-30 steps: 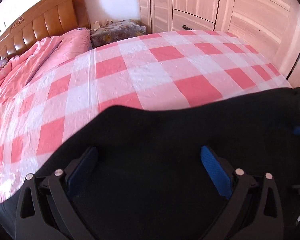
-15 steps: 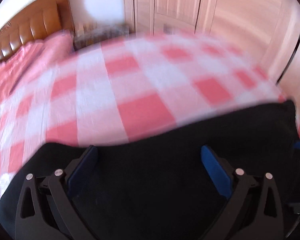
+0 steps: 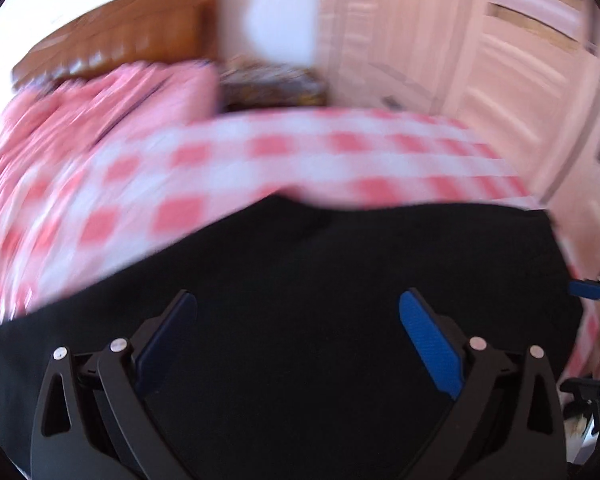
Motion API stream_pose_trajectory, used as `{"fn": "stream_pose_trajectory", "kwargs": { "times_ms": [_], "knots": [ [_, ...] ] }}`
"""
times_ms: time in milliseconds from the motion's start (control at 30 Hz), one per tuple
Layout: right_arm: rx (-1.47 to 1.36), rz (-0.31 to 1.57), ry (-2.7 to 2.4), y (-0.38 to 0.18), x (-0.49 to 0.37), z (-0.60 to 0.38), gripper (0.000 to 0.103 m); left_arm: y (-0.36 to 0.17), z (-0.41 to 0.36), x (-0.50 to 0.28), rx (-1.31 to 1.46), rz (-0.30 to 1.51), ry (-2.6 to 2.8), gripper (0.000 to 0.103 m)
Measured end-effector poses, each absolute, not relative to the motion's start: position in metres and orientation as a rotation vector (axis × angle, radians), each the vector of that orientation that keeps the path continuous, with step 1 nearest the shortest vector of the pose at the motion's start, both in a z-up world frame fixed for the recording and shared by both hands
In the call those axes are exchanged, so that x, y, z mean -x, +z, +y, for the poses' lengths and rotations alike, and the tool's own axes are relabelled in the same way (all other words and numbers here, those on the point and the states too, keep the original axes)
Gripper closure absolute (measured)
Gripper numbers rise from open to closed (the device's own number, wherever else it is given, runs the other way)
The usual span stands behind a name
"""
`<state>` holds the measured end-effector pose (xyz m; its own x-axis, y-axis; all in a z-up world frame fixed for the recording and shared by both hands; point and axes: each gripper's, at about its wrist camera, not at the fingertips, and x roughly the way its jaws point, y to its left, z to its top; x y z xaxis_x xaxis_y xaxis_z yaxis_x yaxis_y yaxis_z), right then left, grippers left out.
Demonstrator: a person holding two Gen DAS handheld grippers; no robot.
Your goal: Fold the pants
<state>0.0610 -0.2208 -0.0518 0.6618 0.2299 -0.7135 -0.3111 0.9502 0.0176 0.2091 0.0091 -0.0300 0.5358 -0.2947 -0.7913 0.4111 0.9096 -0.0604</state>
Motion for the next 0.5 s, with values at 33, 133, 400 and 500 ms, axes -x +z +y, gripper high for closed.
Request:
{"fn": "stream_pose_trajectory", "kwargs": {
  "times_ms": [33, 133, 400, 500],
  "knots": [
    [0.117, 0.816, 0.294, -0.059, -0.071, -0.212, 0.005, -0.043, 0.027, -0.214, -0.111, 0.961, -0.392, 0.002],
    [0.125, 0.945, 0.286, -0.089, -0.090, -0.196, 0.004, -0.072, 0.049, -0.225, -0.085, 1.018, -0.332, 0.002],
    [0.075, 0.923, 0.264, -0.067, -0.088, -0.199, 0.005, -0.058, 0.065, -0.204, -0.038, 0.912, -0.350, 0.002],
    [0.015, 0.861, 0.348, -0.047, -0.098, -0.182, 0.005, -0.046, 0.087, -0.174, -0.022, 0.837, -0.357, 0.001]
  ]
}}
